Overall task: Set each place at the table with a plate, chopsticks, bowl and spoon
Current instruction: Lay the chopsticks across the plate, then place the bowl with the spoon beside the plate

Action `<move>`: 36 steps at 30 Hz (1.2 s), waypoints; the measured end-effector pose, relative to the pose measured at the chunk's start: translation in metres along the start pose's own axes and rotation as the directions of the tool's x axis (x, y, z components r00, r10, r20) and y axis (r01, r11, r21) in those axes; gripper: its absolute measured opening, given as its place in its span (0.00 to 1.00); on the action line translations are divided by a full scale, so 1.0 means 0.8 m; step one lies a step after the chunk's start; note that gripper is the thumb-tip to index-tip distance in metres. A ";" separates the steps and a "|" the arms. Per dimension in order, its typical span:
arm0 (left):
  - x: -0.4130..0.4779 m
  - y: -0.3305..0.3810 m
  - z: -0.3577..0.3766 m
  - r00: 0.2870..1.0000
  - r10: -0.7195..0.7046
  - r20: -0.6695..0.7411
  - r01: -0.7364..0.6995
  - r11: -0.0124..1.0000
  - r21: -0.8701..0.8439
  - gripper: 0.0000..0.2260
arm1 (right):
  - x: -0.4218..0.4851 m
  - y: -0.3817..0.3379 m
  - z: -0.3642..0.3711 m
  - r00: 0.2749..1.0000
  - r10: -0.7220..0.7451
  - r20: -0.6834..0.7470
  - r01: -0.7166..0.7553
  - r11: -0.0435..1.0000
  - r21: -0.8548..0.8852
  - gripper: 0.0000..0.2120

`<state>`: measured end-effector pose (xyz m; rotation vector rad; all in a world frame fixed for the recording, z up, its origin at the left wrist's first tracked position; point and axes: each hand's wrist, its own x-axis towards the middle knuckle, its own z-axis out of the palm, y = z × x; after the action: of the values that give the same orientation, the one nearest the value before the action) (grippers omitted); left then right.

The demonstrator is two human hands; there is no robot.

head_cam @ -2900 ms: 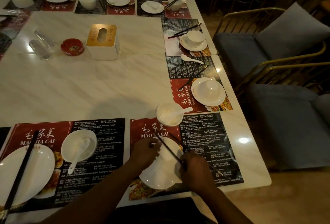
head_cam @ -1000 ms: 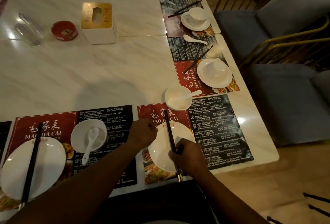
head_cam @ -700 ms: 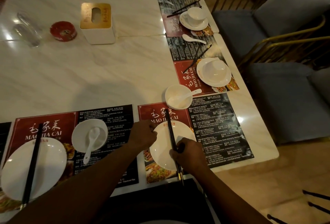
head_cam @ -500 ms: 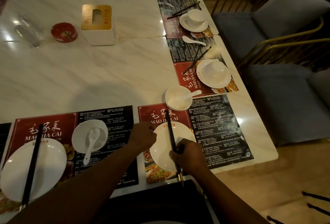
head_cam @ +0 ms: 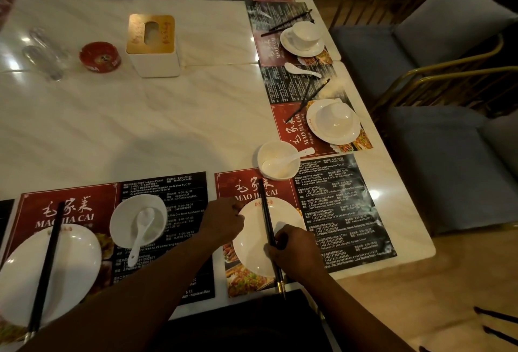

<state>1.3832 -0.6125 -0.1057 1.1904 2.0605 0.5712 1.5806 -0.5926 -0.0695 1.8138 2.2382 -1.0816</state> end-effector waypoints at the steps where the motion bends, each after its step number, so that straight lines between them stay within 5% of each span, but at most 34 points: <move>1: 0.000 0.000 0.000 1.000 0.000 0.000 0.000 1.000 0.001 0.05 | 0.000 0.000 0.000 1.000 -0.002 0.001 0.002 1.000 0.001 0.09; 11: 0.002 0.001 -0.002 1.000 -0.019 0.003 0.019 0.999 -0.031 0.06 | 0.011 0.017 -0.028 0.991 -0.005 -0.136 0.015 0.998 0.067 0.10; 26: 0.036 0.062 -0.018 0.985 -0.065 -0.162 0.035 0.982 -0.183 0.09 | 0.128 0.022 -0.148 0.945 0.226 -0.238 -0.112 0.904 0.413 0.06; 30: 0.043 0.097 -0.008 0.981 -0.162 -0.107 0.114 0.926 -0.360 0.13 | 0.177 -0.003 -0.190 0.958 0.018 -0.287 0.032 0.985 0.171 0.07; 36: 0.052 0.136 0.011 0.941 -0.318 -0.117 0.230 0.853 -0.468 0.02 | 0.242 -0.044 -0.201 0.922 -0.363 0.135 0.378 0.920 -0.102 0.11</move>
<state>1.4374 -0.5228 -0.0540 0.5747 2.0509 0.9856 1.5497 -0.3455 -0.0212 1.2736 2.5775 -1.0317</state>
